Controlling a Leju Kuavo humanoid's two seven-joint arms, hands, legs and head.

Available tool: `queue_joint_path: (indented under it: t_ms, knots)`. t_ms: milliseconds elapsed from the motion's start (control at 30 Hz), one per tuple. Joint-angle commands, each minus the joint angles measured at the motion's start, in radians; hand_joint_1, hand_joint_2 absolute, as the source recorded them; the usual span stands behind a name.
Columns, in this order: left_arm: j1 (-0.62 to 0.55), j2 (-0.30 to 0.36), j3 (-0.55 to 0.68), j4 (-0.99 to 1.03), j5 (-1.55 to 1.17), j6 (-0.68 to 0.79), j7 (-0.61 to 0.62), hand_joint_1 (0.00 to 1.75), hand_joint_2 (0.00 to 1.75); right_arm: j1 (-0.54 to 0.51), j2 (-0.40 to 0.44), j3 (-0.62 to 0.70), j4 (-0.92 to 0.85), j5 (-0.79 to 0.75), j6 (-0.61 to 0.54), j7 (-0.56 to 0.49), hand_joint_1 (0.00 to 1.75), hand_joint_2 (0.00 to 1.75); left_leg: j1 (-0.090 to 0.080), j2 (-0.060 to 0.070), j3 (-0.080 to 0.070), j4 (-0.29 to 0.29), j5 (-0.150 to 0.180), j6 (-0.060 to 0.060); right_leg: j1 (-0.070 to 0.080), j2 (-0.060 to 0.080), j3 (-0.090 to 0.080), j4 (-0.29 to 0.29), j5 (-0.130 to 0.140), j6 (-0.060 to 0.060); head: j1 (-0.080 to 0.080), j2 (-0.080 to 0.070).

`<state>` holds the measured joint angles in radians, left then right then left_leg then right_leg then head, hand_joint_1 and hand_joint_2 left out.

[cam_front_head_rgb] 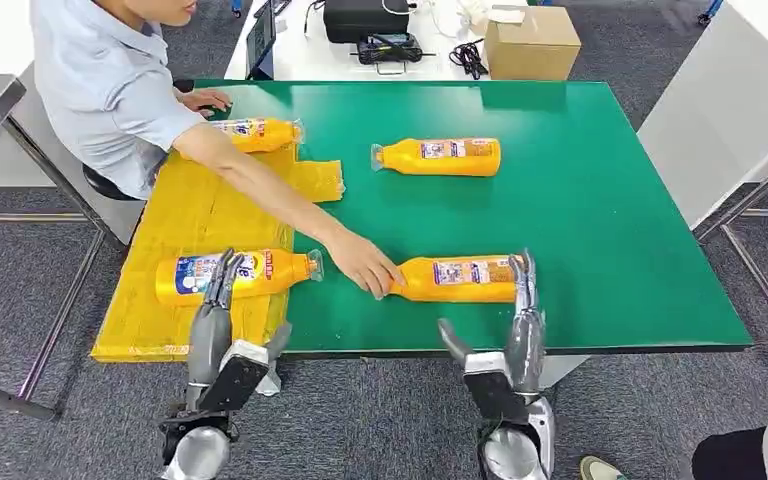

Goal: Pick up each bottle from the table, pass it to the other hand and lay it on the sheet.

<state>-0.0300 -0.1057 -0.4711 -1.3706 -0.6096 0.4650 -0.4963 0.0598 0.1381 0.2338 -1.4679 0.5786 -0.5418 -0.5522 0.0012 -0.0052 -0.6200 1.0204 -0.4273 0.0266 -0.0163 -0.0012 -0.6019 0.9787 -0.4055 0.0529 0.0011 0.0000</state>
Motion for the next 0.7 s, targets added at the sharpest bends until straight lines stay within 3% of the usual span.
queue_joint_path:
  t_ms: [33,67,233,533,633,700]
  knots:
    - [0.003,-0.039,-0.048,0.07,0.046,0.007,-0.008,0.0,1.75,-0.04,-0.115,-0.038,0.187,0.297,-0.066,0.175,0.0,1.75,0.0,-0.002,0.004,-0.002,-0.001,0.0,0.0,-0.002,0.005,-0.002,-0.001,-0.001,0.0,0.0]
    - [-0.002,-0.047,-0.05,0.074,0.069,0.001,-0.008,0.0,1.75,-0.053,-0.143,-0.017,0.209,0.349,-0.011,0.233,0.0,1.75,0.001,-0.001,0.007,-0.002,-0.002,-0.001,0.001,-0.001,0.008,-0.003,-0.002,-0.002,0.001,0.0]
    - [-0.028,-0.071,-0.064,0.087,0.122,-0.007,-0.021,0.0,1.75,-0.133,-0.203,0.0,0.306,0.396,0.078,0.278,0.0,1.75,0.0,-0.001,0.004,-0.001,-0.001,-0.001,0.0,-0.001,0.005,-0.002,0.0,-0.001,0.0,0.0]
    - [-0.052,-0.07,-0.078,0.102,0.127,0.007,-0.028,0.0,1.75,-0.222,-0.212,0.006,0.398,0.46,0.073,0.303,0.0,1.75,-0.001,0.001,0.003,-0.001,-0.001,-0.001,0.0,0.001,0.003,-0.001,0.0,-0.001,0.0,0.0]
    - [-0.053,-0.072,-0.081,0.101,0.128,0.005,-0.027,0.0,1.75,-0.228,-0.212,0.009,0.409,0.465,0.072,0.302,0.0,1.75,0.001,0.002,0.013,-0.002,-0.004,-0.003,0.002,0.001,0.014,-0.003,-0.003,-0.005,0.0,0.0]
    - [-0.057,-0.069,-0.09,0.102,0.127,0.0,-0.028,0.0,1.75,-0.241,-0.209,0.016,0.427,0.472,0.062,0.298,0.0,1.75,0.0,0.002,0.009,-0.001,-0.003,-0.002,0.001,0.001,0.009,-0.002,-0.002,-0.003,0.0,0.0]
